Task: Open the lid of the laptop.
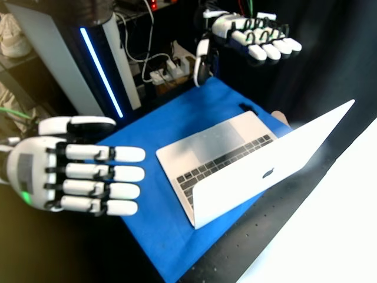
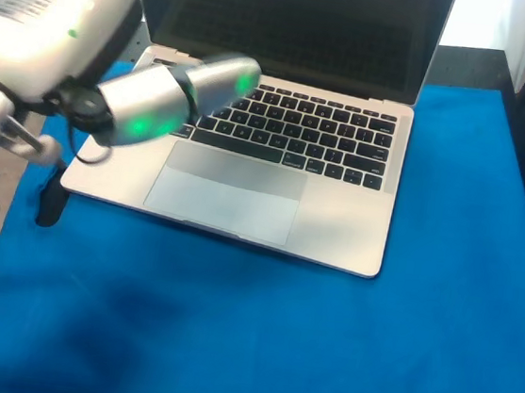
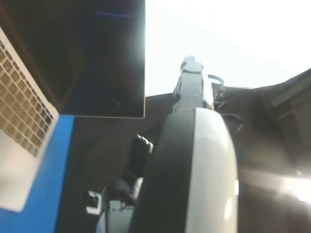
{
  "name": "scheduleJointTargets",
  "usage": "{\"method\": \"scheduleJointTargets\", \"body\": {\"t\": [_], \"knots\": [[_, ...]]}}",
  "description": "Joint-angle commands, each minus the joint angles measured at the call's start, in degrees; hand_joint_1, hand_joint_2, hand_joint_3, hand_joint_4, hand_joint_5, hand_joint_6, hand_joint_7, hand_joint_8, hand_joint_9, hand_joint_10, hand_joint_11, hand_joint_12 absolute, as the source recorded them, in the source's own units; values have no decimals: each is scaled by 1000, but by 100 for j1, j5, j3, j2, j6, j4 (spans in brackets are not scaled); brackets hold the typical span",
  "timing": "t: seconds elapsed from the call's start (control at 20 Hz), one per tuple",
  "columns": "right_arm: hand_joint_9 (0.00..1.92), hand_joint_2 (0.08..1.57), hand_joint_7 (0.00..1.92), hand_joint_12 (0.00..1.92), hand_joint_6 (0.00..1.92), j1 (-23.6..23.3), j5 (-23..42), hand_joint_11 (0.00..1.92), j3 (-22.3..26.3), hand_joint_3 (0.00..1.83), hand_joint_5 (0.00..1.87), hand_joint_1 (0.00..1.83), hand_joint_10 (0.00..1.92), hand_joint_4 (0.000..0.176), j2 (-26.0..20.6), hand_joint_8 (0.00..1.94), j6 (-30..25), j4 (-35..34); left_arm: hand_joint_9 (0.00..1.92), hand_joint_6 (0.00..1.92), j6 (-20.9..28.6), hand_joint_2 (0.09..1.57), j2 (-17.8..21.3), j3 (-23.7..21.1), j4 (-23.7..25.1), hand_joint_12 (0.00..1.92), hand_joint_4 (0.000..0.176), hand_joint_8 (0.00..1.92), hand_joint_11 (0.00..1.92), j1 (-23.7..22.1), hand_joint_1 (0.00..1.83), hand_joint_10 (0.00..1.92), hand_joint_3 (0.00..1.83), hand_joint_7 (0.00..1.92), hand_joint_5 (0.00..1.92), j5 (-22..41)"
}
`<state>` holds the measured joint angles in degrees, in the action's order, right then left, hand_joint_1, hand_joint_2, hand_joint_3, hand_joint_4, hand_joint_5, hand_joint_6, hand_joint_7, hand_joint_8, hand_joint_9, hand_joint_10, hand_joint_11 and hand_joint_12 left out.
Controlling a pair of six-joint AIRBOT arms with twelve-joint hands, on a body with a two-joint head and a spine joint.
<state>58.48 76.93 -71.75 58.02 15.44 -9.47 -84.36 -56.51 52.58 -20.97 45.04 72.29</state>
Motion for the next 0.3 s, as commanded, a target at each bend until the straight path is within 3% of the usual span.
{"method": "scheduleJointTargets", "body": {"t": [0.0, 0.05, 0.25], "knots": [[66, 1373, 134, 4, 1, -25, 739, 28, 19, 1, 206, 194, 0, 0, -25, 0, -26, -133, 16, 0, 381, 1126, 32, 86, 304, 0, 0, 0, 0, -28, 182, 0, 8, 58, 0, 683], [55, 1375, 132, 2, 0, -4, 745, 15, 21, 2, 203, 175, 0, 0, -25, 0, -26, -153, 20, 1, 662, 1120, 27, 162, 366, 0, 0, 1, 0, -23, 186, 3, 4, 59, 2, 638], [56, 1381, 126, 4, 1, 99, 848, 18, 41, 1, 199, 173, 1, 0, -25, 1, -26, -285, 42, 7, 3088, 1104, -120, 869, 804, 0, 0, 3, 0, 152, 163, 3, 0, 92, 65, 689]]}}
